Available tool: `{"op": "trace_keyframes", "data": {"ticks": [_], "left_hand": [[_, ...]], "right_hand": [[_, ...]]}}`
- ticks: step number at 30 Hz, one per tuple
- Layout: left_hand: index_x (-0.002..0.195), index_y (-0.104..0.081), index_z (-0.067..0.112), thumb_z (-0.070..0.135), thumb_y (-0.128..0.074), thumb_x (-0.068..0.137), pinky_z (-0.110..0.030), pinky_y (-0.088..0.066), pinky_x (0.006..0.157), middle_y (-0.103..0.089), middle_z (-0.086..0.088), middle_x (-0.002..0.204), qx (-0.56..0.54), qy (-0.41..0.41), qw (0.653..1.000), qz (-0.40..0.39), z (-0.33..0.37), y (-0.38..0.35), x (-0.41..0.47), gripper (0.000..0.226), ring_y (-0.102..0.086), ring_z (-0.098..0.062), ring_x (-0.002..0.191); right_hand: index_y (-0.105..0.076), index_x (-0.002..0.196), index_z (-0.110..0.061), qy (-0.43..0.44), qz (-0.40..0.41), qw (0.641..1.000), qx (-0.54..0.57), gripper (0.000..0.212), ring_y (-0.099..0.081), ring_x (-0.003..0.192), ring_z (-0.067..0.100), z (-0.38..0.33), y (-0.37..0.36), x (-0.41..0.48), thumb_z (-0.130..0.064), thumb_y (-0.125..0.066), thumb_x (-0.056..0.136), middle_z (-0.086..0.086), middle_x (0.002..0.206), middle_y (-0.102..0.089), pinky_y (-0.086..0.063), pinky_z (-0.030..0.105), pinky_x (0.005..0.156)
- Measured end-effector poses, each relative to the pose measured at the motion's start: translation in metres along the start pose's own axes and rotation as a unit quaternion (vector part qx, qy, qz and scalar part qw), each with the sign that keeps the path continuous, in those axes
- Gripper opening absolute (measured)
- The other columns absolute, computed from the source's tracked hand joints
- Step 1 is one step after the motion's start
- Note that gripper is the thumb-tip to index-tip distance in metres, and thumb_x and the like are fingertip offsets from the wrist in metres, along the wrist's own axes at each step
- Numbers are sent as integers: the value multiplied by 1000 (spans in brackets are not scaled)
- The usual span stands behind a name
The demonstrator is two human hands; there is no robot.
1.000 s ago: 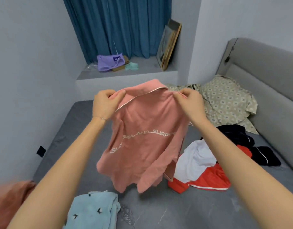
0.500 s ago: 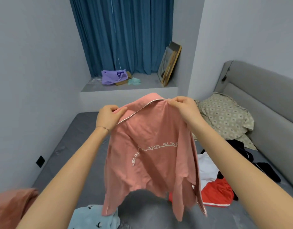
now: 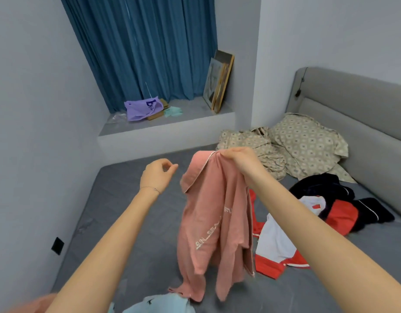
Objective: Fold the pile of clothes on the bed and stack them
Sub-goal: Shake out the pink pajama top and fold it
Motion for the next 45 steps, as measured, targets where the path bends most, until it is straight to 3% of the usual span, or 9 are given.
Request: {"op": "trace_keyframes", "data": {"ticks": [3, 9, 17, 20, 24, 28, 30, 38, 45], "left_hand": [[63, -61, 11, 37, -45, 98, -36, -52, 78, -68, -1, 62, -107, 63, 989, -83, 5, -18, -8, 46, -67, -23, 69], [89, -62, 3, 65, -40, 90, -27, -57, 57, -70, -13, 81, -343, 257, 834, -347, 27, -67, -33, 66, -70, -21, 71], [80, -63, 8, 5, -48, 94, -21, -56, 54, -62, -1, 60, -412, 309, 788, -335, 10, -96, -38, 20, -62, -6, 50], [77, -60, 4, -4, -44, 91, -16, -45, 45, -54, -2, 57, -404, 303, 809, -300, 4, -98, -32, 23, -48, -6, 44], [63, -50, 11, -2, -45, 93, -17, -44, 42, -48, 3, 44, -369, 257, 864, -227, 7, -94, -20, 33, -47, -5, 39], [66, -45, 17, 9, -43, 99, -17, -39, 48, -43, 8, 51, -359, 152, 895, -219, 29, -85, -10, 35, -41, -3, 46], [67, -45, 19, 12, -44, 100, -21, -34, 53, -45, 11, 55, -368, 103, 895, -232, 49, -74, -7, 33, -41, -4, 55], [86, -58, 11, 12, -48, 98, -17, -41, 69, -54, 1, 83, -356, -100, 892, -258, 131, -2, 1, 16, -49, -6, 76], [90, -64, 13, 15, -48, 98, -10, -45, 75, -65, 15, 84, -334, -124, 909, -219, 128, 48, 13, 18, -58, 2, 79]], "right_hand": [[-69, 82, 7, 12, 17, 996, -91, 16, -50, 74, 8, 18, -15, 2, -6, -60, 87, 2, 76, -59, -40, 23, 68], [-67, 74, -11, 55, -75, 955, -281, 22, -62, 79, 16, 40, -54, -6, -29, -56, 82, 7, 79, -68, -48, 35, 77], [-72, 105, -15, -19, -220, 942, -252, 31, -58, 102, 12, 71, -68, -28, -6, -45, 92, 0, 106, -68, -42, 26, 90], [-65, 118, -4, -40, -257, 945, -200, 45, -54, 90, 12, 71, -64, -36, 10, -37, 86, 7, 102, -65, -41, 16, 74], [-55, 91, -10, -103, -254, 954, -121, 25, -53, 59, 14, 80, -47, -34, 10, -40, 88, 7, 76, -56, -46, 21, 53], [-47, 98, -14, -87, -99, 985, -116, 20, -59, 77, 20, 90, -10, -6, 1, -55, 87, 10, 91, -62, -54, 39, 77], [-44, 124, -14, -68, -73, 983, -156, 45, -56, 100, 18, 90, 7, 6, -7, -66, 85, 7, 113, -55, -47, 31, 84], [-7, 154, -28, -69, -187, 971, -133, 125, -27, 139, 11, 101, 26, 33, -30, -81, 53, 1, 152, -29, -31, 17, 98], [3, 152, -36, -106, -191, 974, 59, 130, -26, 135, 6, 96, 39, 40, -51, -77, 50, -4, 154, -29, -13, 35, 115]]}}
Point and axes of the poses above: each hand's wrist, its own x-axis towards the middle knuckle, its own y-axis out of the back of the hand, z = x × y, the point moved 5 cm from there along x, towards the middle knuckle
